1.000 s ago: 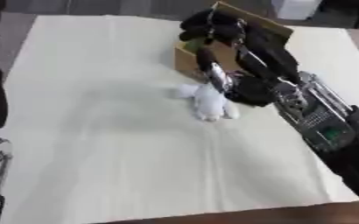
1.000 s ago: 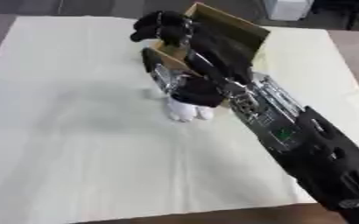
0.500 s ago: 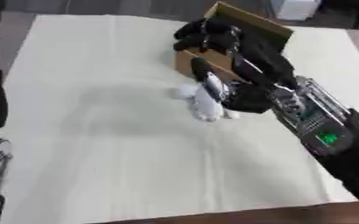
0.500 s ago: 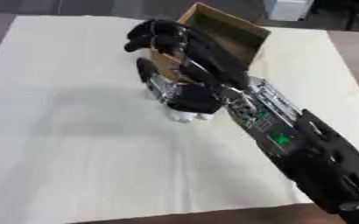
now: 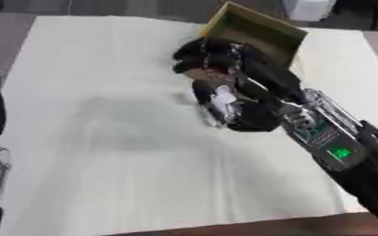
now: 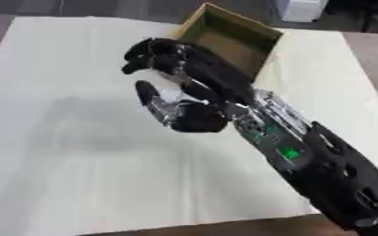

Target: Pick up objects on the table and place them in the box.

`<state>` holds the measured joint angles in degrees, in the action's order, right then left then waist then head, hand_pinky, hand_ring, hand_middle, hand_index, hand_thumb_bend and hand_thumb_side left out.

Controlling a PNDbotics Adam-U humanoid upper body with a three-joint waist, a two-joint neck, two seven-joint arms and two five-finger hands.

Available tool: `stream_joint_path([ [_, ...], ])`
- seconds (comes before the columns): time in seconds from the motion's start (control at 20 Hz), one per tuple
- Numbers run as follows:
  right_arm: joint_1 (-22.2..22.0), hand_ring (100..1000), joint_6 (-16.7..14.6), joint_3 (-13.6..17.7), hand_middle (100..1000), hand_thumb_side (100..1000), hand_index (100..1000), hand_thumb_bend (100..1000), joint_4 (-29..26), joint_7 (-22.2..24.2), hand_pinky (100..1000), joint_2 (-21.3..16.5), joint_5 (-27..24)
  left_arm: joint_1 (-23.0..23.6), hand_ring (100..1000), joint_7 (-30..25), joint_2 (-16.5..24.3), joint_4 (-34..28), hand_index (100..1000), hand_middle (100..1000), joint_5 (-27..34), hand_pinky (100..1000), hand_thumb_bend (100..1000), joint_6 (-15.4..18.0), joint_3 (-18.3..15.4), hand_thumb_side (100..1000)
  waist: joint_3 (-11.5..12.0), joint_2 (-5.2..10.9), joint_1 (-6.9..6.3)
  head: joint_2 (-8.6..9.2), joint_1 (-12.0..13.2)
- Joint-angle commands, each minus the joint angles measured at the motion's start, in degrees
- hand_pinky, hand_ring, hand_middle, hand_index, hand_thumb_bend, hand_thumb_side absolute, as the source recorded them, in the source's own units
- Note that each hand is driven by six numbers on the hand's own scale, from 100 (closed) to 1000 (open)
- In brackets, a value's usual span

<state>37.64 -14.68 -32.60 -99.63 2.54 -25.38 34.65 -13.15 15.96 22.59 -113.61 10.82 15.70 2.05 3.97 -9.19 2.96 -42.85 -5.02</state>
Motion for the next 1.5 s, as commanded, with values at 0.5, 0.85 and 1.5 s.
stream_joint_path([
  [0.5, -0.3, 729, -4.5, -1.2, 783, 1000, 796, 100, 8.8, -1.5, 592, 5.3, 6.7, -1.0, 866, -0.2, -0.2, -1.0, 878, 862, 0.2, 1000, 100, -0.1, 0.1, 1000, 0.6, 0.67, -0.58, 0.07, -0.5],
  [0.85, -0.7, 729, -6.5, 0.4, 781, 1000, 795, 100, 11.6, -3.2, 595, 4.8, 9.1, -0.8, 866, -0.2, -0.2, -1.0, 878, 862, 0.1, 1000, 100, -0.2, 0.0, 1000, 0.5, 0.7, -0.48, -0.2, -0.5],
  [1.5, -0.4, 727, -6.3, 3.2, 779, 1000, 795, 100, 14.0, -6.4, 595, 3.9, 12.4, -0.8, 867, -0.2, -0.3, -1.0, 880, 862, 0.0, 1000, 100, -0.3, 0.0, 1000, 0.5, 0.45, -0.25, -0.07, -0.3],
])
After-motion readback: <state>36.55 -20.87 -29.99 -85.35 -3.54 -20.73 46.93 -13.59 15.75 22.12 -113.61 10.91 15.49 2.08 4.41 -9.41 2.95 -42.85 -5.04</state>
